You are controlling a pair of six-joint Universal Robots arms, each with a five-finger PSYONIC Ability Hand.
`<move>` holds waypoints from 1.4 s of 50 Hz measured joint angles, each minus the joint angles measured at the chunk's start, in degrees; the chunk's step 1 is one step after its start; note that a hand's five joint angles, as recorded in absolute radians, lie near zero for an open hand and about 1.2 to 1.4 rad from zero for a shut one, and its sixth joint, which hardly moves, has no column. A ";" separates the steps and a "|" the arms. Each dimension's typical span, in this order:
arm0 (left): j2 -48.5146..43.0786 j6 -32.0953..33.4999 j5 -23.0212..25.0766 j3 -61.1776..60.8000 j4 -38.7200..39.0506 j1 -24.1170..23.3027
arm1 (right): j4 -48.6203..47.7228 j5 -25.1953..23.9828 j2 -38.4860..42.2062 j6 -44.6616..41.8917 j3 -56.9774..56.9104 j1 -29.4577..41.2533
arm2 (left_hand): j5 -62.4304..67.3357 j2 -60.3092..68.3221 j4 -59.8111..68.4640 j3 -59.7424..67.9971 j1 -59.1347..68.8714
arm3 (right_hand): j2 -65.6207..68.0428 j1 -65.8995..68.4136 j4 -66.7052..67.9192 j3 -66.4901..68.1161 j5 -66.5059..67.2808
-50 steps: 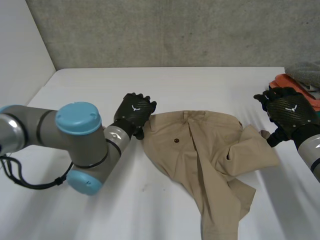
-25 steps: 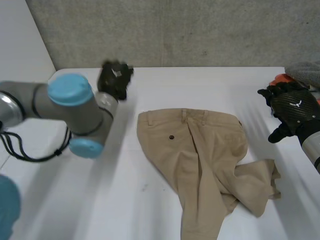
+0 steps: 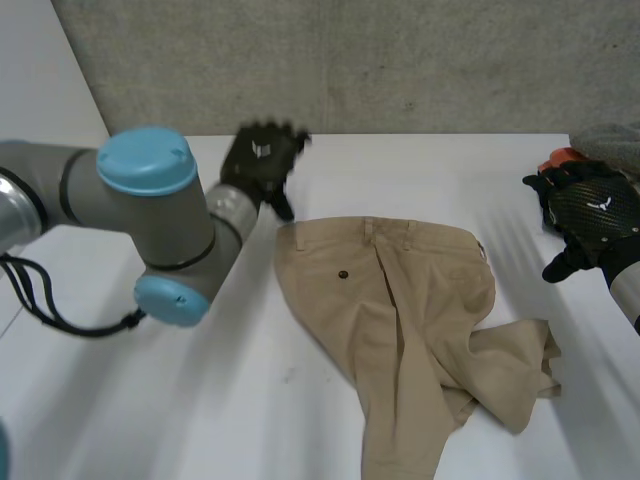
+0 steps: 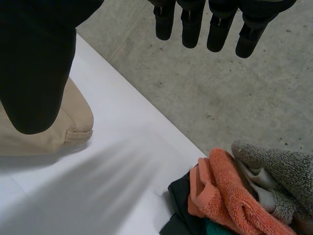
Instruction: Fold the laundry.
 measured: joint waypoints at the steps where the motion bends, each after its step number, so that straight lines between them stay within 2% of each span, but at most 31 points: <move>1: -0.84 -0.48 1.05 -0.26 -1.79 0.43 | 0.00 0.00 0.00 0.00 -0.03 -0.03 | 0.00 0.00 0.00 0.00 0.00 | 0.00 0.00 0.00 0.00 0.00; 5: -3.73 -2.90 6.05 -0.90 -6.46 1.98 | 0.01 -0.01 0.02 0.01 -0.20 -0.25 | 1.66 0.76 0.90 0.54 0.35 | 0.00 0.00 0.00 0.00 -0.01; 9: -6.45 -4.73 10.35 -0.53 -7.68 2.86 | 0.03 0.01 0.05 0.01 -0.22 -0.38 | 4.02 2.97 3.30 3.02 3.04 | 0.00 0.00 0.00 0.00 -0.01; 14: -10.81 -4.81 11.03 2.58 -6.11 2.95 | 0.02 0.02 0.21 -0.04 -0.13 -0.39 | 8.48 7.41 7.70 7.59 7.59 | 0.00 0.00 0.00 0.00 0.00; 16: -12.67 -4.42 10.27 4.20 -5.49 2.91 | 0.02 0.01 0.32 -0.12 -0.12 -0.39 | 13.10 12.84 12.90 13.02 13.39 | 0.00 0.00 0.00 0.00 0.00; 18: -14.25 -3.76 9.41 5.71 -5.07 2.88 | -0.01 0.01 0.47 -0.22 -0.13 -0.39 | 21.30 23.20 22.78 22.47 24.83 | 0.00 0.00 0.00 0.00 0.00; 19: -15.15 -3.18 8.78 6.66 -4.89 2.86 | -0.02 0.01 0.58 -0.28 -0.16 -0.39 | 30.19 32.51 33.39 32.82 36.52 | 0.00 0.00 0.00 0.00 0.00; 20: -15.56 -2.75 8.33 7.17 -4.80 2.87 | -0.03 0.01 0.66 -0.32 -0.18 -0.38 | 30.19 32.51 33.39 32.82 36.52 | 0.00 0.00 0.00 0.00 0.00; 21: -15.93 -2.08 7.46 7.82 -4.59 2.92 | -0.04 0.01 0.76 -0.35 -0.20 -0.37 | 41.57 45.76 46.65 45.98 47.67 | 0.00 0.00 0.00 0.00 0.00; 24: -15.83 -0.73 4.64 8.81 -3.66 3.19 | -0.05 0.01 0.97 -0.42 -0.27 -0.31 | 45.93 51.66 52.26 51.55 48.07 | 0.00 0.00 0.00 0.00 0.00; 30: -10.87 2.32 -6.39 9.49 4.01 4.12 | 0.00 0.02 1.18 -0.37 -0.30 -0.10 | 45.93 52.26 52.72 52.04 48.07 | 0.00 0.00 0.00 0.00 0.00; 33: -9.47 3.25 -8.11 9.49 6.25 4.31 | 0.01 0.02 1.18 -0.34 -0.28 -0.07 | 45.94 52.27 52.72 52.04 48.07 | 0.00 0.00 0.00 0.00 0.00; 34: -7.24 4.97 -9.86 9.56 9.83 4.65 | 0.02 0.02 1.18 -0.28 -0.26 -0.03 | 45.94 52.31 52.72 52.04 48.07 | 0.00 0.00 0.00 0.00 0.00; 38: -3.54 8.08 -10.43 10.45 15.62 5.16 | 0.02 0.02 1.18 -0.21 -0.24 -0.02 | 45.94 52.37 52.73 52.04 48.07 | 0.00 0.00 0.00 0.00 0.00; 45: -0.53 7.26 -6.84 12.50 18.29 1.60 | -0.04 0.11 1.11 -0.17 -0.23 -0.25 | 45.94 52.38 52.73 52.04 48.07 | 0.00 0.00 0.00 0.00 0.00; 51: -0.04 -1.05 -1.06 8.80 15.50 -6.51 | -0.12 1.46 0.86 -0.14 -0.59 -1.38 | 51.39 52.38 52.74 52.26 50.26 | 0.00 0.00 0.00 0.00 0.00; 55: 0.33 -7.19 5.06 2.72 13.34 -10.65 | -0.09 3.68 0.75 -0.09 -1.39 -2.37 | 51.71 52.41 52.75 52.27 50.26 | 0.00 0.00 0.00 0.00 0.00; 58: 0.35 -9.12 9.12 -1.09 12.38 -12.18 | -0.04 4.75 0.70 -0.07 -1.96 -2.70 | 51.71 52.43 52.75 52.27 50.26 | 0.00 0.00 0.00 0.00 0.00; 59: 0.42 -9.83 11.83 -3.66 11.83 -12.91 | 0.03 5.22 0.67 -0.07 -2.39 -2.83 | 51.18 51.24 52.19 51.07 49.26 | 0.00 0.00 0.00 0.00 0.00; 62: 0.66 -9.96 15.70 -8.01 11.12 -13.62 | 0.56 5.63 0.60 -0.15 -3.24 -2.83 | 21.59 21.86 22.14 22.18 16.65 | 0.00 0.00 0.00 0.00 0.00; 64: 1.25 -9.32 17.49 -10.76 10.81 -13.74 | 1.43 5.68 0.56 -0.26 -3.96 -2.78 | 6.41 6.37 6.49 6.89 2.74 | 0.00 0.00 0.00 0.00 -0.01; 66: 2.30 -8.42 18.38 -12.81 10.64 -13.66 | 2.68 5.59 0.52 -0.42 -4.79 -2.69 | 0.89 0.64 0.82 1.19 0.11 | 0.00 0.00 0.00 0.00 0.00; 70: 7.77 -6.50 18.32 -17.14 10.44 -12.67 | 6.42 4.71 0.37 -0.69 -6.54 -2.03 | -0.51 -0.70 -0.56 -0.51 0.06 | 0.00 0.00 0.00 0.00 0.00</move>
